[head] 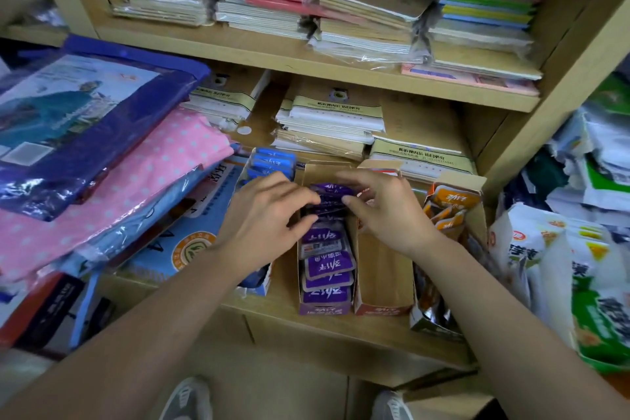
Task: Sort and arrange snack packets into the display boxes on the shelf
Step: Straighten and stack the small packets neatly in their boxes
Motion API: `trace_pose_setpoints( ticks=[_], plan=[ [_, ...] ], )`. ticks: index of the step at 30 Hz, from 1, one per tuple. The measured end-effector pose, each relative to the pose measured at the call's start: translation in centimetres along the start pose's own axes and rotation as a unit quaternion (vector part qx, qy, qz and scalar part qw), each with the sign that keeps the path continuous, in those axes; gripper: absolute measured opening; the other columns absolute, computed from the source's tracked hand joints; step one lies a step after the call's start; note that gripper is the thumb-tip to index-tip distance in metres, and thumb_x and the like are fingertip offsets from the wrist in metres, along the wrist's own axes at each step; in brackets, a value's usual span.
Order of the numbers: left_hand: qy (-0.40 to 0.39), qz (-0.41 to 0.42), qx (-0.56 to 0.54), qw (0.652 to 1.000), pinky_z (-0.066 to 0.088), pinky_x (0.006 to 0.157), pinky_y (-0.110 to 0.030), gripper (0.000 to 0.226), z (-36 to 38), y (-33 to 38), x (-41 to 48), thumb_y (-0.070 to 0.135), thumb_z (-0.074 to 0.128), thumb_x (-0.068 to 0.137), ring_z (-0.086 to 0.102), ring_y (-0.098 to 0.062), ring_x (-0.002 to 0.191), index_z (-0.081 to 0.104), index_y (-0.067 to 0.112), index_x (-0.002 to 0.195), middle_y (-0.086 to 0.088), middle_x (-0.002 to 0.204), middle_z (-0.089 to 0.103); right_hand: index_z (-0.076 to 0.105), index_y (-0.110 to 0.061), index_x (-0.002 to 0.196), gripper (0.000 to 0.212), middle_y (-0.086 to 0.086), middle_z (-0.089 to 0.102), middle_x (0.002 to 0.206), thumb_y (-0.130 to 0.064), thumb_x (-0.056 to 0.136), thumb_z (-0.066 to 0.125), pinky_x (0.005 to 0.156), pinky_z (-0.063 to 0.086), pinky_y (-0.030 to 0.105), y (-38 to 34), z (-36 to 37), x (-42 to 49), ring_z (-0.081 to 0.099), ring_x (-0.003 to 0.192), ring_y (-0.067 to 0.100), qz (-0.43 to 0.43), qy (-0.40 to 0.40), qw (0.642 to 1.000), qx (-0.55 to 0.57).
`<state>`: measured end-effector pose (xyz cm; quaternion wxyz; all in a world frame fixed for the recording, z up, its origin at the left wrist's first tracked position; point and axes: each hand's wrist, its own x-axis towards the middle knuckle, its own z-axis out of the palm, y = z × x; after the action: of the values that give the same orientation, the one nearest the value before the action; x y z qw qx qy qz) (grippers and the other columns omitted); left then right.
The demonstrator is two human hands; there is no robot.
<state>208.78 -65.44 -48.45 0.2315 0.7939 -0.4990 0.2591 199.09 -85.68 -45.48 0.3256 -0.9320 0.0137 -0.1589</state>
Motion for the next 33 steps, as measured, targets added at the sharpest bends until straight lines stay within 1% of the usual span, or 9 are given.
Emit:
trace_pose_setpoints(
  ticks=[3, 5, 7, 11, 17, 22, 27, 30, 33],
  plan=[
    [-0.056, -0.042, 0.004, 0.998, 0.051, 0.088, -0.04, 0.069, 0.0, -0.2, 0.5, 0.053, 0.076, 0.078, 0.052, -0.02, 0.118, 0.058, 0.022, 0.137, 0.004, 0.128, 0.061, 0.061, -0.017, 0.135, 0.045, -0.003, 0.064, 0.125, -0.018, 0.091, 0.072, 0.086, 0.054, 0.02, 0.1, -0.7, -0.6, 0.054, 0.113, 0.004, -0.006, 0.021, 1.0, -0.017],
    [-0.106, -0.041, 0.027, 0.993, 0.045, 0.095, -0.04, 0.08, 0.0, -0.4, 0.8, 0.063, 0.07, 0.077, 0.047, -0.02, 0.124, 0.051, 0.025, 0.145, 0.007, 0.135, 0.059, 0.059, -0.019, 0.136, 0.052, -0.008, 0.063, 0.127, -0.021, 0.087, 0.076, 0.094, 0.049, 0.016, 0.0, -1.0, -1.0, 0.048, 0.116, -0.005, -0.004, 0.001, 1.0, -0.024],
    [-0.117, -0.029, 0.032, 0.992, 0.04, 0.09, -0.038, 0.067, 0.2, -0.5, 1.1, 0.061, 0.068, 0.081, 0.051, -0.018, 0.117, 0.057, 0.028, 0.139, 0.009, 0.126, 0.066, 0.056, -0.024, 0.138, 0.057, -0.019, 0.056, 0.126, -0.024, 0.086, 0.078, 0.091, 0.041, 0.005, -0.1, -1.0, -1.5, 0.043, 0.115, -0.011, 0.011, -0.044, 0.999, -0.022],
    [-0.059, -0.039, -0.014, 0.997, 0.038, 0.08, -0.036, 0.03, 0.6, -0.6, 1.7, 0.041, 0.075, 0.085, 0.061, -0.019, 0.096, 0.075, 0.026, 0.111, 0.006, 0.099, 0.076, 0.06, -0.028, 0.117, 0.041, -0.018, 0.053, 0.123, -0.031, 0.081, 0.08, 0.087, 0.045, 0.008, 0.2, -1.1, -2.3, 0.049, 0.116, 0.0, -0.02, -0.037, 0.999, -0.032],
    [-0.03, -0.1, -0.062, 0.993, 0.043, 0.074, -0.034, 0.008, 1.3, -0.8, 2.4, 0.035, 0.076, 0.084, 0.057, -0.015, 0.083, 0.076, 0.029, 0.088, 0.008, 0.076, 0.067, 0.074, -0.023, 0.108, 0.029, -0.007, 0.05, 0.116, -0.029, 0.081, 0.08, 0.086, 0.058, 0.036, 1.1, 0.4, -2.1, 0.047, 0.114, 0.009, -0.06, -0.064, 0.985, -0.145],
    [0.003, -0.141, -0.071, 0.987, 0.044, 0.069, -0.031, 0.009, 1.4, -0.7, 3.0, 0.036, 0.079, 0.083, 0.057, -0.012, 0.086, 0.078, 0.029, 0.088, 0.011, 0.08, 0.072, 0.076, -0.014, 0.098, 0.015, -0.003, 0.059, 0.1, -0.024, 0.086, 0.076, 0.077, 0.058, 0.035, 0.9, 0.9, -1.2, 0.057, 0.099, 0.015, -0.061, 0.006, 0.992, -0.111],
    [0.03, -0.203, -0.215, 0.955, 0.057, 0.076, -0.033, 0.023, 0.4, -1.2, 2.7, 0.036, 0.07, 0.089, 0.064, 0.002, 0.087, 0.075, 0.027, 0.109, 0.014, 0.097, 0.073, 0.07, -0.01, 0.094, 0.013, -0.007, 0.06, 0.094, -0.023, 0.092, 0.07, 0.068, 0.051, 0.021, 0.9, 0.7, 0.2, 0.059, 0.09, 0.009, 0.012, 0.079, 0.994, -0.08],
    [0.045, -0.144, -0.23, 0.961, 0.05, 0.073, -0.025, 0.023, -1.2, -0.9, 1.9, 0.037, 0.072, 0.084, 0.061, -0.005, 0.085, 0.073, 0.018, 0.096, 0.01, 0.09, 0.067, 0.07, -0.011, 0.087, 0.013, -0.007, 0.063, 0.084, -0.023, 0.091, 0.072, 0.063, 0.046, 0.017, 1.1, 1.1, 0.8, 0.061, 0.081, 0.01, 0.017, 0.1, 0.991, -0.089],
    [-0.071, -0.047, -0.154, 0.984, 0.042, 0.073, -0.027, 0.033, -1.9, -0.2, 0.3, 0.056, 0.076, 0.077, 0.052, -0.005, 0.086, 0.074, 0.027, 0.094, 0.015, 0.089, 0.062, 0.071, -0.011, 0.083, 0.015, -0.003, 0.069, 0.081, -0.025, 0.09, 0.073, 0.062, 0.051, 0.022, 1.5, 1.3, 0.9, 0.063, 0.075, 0.009, 0.032, 0.09, 0.99, -0.102]
  ],
)
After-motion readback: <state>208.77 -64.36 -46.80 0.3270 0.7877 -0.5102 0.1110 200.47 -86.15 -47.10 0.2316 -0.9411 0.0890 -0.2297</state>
